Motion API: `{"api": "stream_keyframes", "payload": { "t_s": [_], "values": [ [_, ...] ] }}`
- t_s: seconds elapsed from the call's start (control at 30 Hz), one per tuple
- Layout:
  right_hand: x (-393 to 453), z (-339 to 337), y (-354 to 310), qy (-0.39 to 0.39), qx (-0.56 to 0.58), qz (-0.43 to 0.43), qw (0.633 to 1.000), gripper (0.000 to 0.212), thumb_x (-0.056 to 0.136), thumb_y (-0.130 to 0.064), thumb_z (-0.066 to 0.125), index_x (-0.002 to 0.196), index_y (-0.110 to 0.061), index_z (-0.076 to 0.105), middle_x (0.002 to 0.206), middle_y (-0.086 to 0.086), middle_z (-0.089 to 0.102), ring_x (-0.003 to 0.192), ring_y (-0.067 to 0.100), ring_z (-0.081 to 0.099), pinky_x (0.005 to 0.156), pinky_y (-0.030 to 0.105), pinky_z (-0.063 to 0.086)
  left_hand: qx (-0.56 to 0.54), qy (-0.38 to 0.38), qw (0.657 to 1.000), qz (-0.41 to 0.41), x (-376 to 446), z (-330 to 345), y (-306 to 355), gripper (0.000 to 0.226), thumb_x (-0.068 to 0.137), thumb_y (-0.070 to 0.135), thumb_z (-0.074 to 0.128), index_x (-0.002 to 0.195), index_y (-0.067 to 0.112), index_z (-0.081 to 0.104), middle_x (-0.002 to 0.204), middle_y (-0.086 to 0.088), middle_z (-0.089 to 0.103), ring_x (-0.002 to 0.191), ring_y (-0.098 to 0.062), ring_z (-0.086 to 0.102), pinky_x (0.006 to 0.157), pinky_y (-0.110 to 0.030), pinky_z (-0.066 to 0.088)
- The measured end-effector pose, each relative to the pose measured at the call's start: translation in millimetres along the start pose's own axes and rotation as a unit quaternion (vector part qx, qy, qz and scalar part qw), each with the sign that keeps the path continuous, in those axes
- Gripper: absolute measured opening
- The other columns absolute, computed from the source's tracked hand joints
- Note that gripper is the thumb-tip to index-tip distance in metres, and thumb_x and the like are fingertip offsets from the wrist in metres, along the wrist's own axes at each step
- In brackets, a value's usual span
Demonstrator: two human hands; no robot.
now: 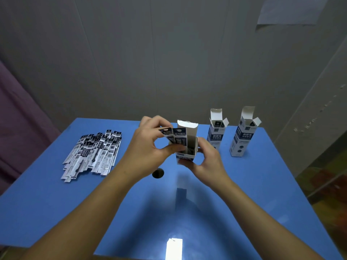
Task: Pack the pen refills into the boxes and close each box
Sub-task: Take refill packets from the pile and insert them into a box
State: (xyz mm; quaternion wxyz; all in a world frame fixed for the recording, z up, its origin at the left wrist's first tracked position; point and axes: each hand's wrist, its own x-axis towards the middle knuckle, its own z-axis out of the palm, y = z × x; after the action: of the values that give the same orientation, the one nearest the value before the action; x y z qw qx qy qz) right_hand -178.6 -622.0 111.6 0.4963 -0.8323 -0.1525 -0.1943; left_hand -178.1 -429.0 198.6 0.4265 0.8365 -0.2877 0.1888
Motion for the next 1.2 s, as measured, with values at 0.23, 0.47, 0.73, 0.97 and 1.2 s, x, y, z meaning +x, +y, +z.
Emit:
{"api": "stream_keyframes", "payload": {
  "t_s": [0.23,0.47,0.73,0.97,1.2],
  "values": [
    [-0.9,2.1,3.8,-0.002,0.005,0.016,1.000,0.049,0.077,-0.020,0.085,0.119,-0.025,0.061,0.112,-0.015,0.065,0.106,0.012,0.061,0.092,0.039,0.052,0.018,-0.053,0.997,-0.045,0.1,3.9,-3.9,0.030,0.073,0.033,0.087,0.084,0.046,0.061,0.097,0.018,0.053,0.100,-0.003,0.043,0.079,-0.003,0.034],
    [-5.0,1.8,10.6,0.000,0.000,0.023,1.000,0.054,0.076,-0.021,0.086,0.123,-0.025,0.059,0.114,-0.014,0.065,0.107,0.012,0.062,0.091,0.039,0.052,0.046,-0.080,0.995,-0.034,-1.7,6.1,-9.6,0.031,0.072,0.037,0.087,0.100,0.043,0.074,0.105,0.019,0.051,0.107,-0.008,0.043,0.083,-0.015,0.034],
    [-6.2,-1.8,15.4,-0.008,-0.004,0.019,1.000,0.052,0.078,-0.023,0.085,0.123,-0.024,0.059,0.116,-0.015,0.064,0.108,0.011,0.061,0.091,0.036,0.052,0.011,-0.074,0.997,-0.019,-2.0,7.4,-8.5,0.027,0.073,0.047,0.082,0.097,0.039,0.074,0.112,0.017,0.054,0.115,-0.012,0.047,0.084,-0.015,0.037],
    [-8.6,-4.0,38.4,-0.020,-0.002,0.052,0.998,0.052,0.077,-0.017,0.085,0.123,-0.024,0.060,0.116,-0.016,0.064,0.108,0.008,0.061,0.092,0.025,0.049,-0.051,-0.038,0.998,-0.014,-6.2,10.7,-26.5,0.017,0.083,0.035,0.074,0.100,0.033,0.074,0.104,0.011,0.059,0.103,-0.021,0.054,0.078,-0.026,0.045],
    [-8.9,-13.9,83.1,-0.042,-0.003,0.197,0.979,0.055,0.075,-0.017,0.086,0.120,-0.031,0.059,0.110,-0.016,0.067,0.102,0.008,0.062,0.089,0.029,0.052,-0.062,0.001,0.994,-0.087,-18.0,18.9,-64.2,0.014,0.086,0.016,0.070,0.099,0.021,0.073,0.098,0.009,0.065,0.090,-0.021,0.064,0.072,-0.041,0.053]
  ]
}}
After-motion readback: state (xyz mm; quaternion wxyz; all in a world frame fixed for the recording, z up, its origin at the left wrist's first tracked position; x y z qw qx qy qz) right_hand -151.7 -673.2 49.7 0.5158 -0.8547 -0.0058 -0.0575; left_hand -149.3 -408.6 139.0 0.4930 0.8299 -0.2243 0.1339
